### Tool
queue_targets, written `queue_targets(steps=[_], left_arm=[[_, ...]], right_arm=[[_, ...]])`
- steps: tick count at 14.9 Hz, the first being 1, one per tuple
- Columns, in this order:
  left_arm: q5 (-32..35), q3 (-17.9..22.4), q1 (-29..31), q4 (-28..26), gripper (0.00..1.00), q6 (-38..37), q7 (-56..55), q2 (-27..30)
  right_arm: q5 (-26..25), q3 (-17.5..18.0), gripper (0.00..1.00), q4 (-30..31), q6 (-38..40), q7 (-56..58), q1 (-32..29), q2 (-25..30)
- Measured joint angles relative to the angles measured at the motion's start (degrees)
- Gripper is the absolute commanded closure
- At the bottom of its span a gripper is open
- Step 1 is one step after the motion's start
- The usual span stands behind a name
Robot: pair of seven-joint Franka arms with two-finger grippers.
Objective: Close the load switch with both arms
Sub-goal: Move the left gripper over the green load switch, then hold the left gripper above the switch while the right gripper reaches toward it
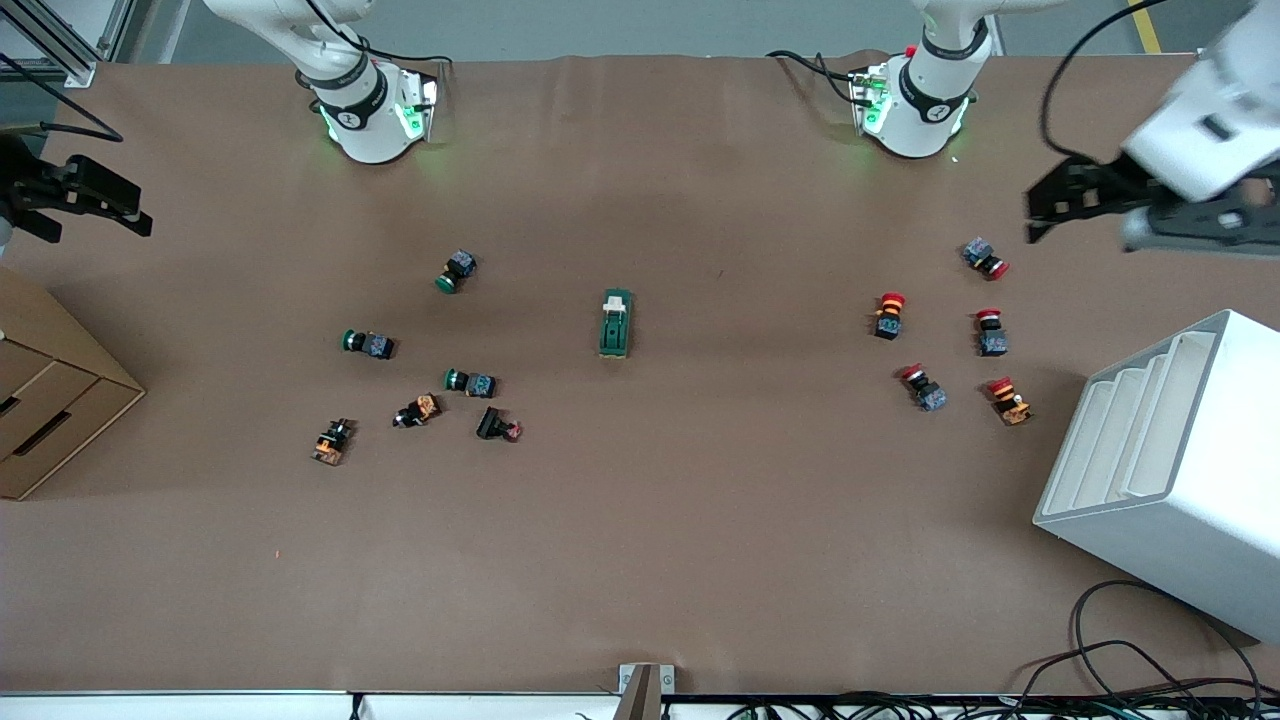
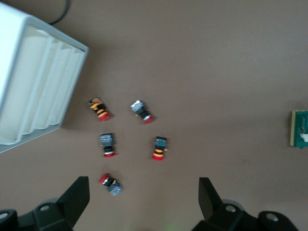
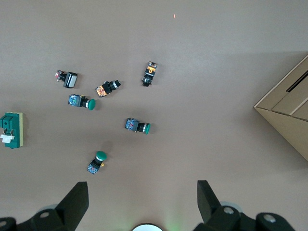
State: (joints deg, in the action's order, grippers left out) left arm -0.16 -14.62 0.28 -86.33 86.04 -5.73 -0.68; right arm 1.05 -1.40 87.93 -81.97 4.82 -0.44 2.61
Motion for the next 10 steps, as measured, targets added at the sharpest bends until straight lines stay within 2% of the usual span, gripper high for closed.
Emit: queue_targets(steps=[4, 10], left_arm=[[0.2, -3.7, -9.5, 0.1, 0.0, 1.9, -16.4, -4.1], [4.1, -4.2, -25.0, -3.3, 0.0, 10.5, -39.2, -10.4]], right_arm=[[0.0, -0.1, 0.0, 0.0, 0.0, 0.0, 0.0, 0.0], [0.6, -0.1, 0.0, -0.8, -0.5, 0.0, -0.1, -0.2]])
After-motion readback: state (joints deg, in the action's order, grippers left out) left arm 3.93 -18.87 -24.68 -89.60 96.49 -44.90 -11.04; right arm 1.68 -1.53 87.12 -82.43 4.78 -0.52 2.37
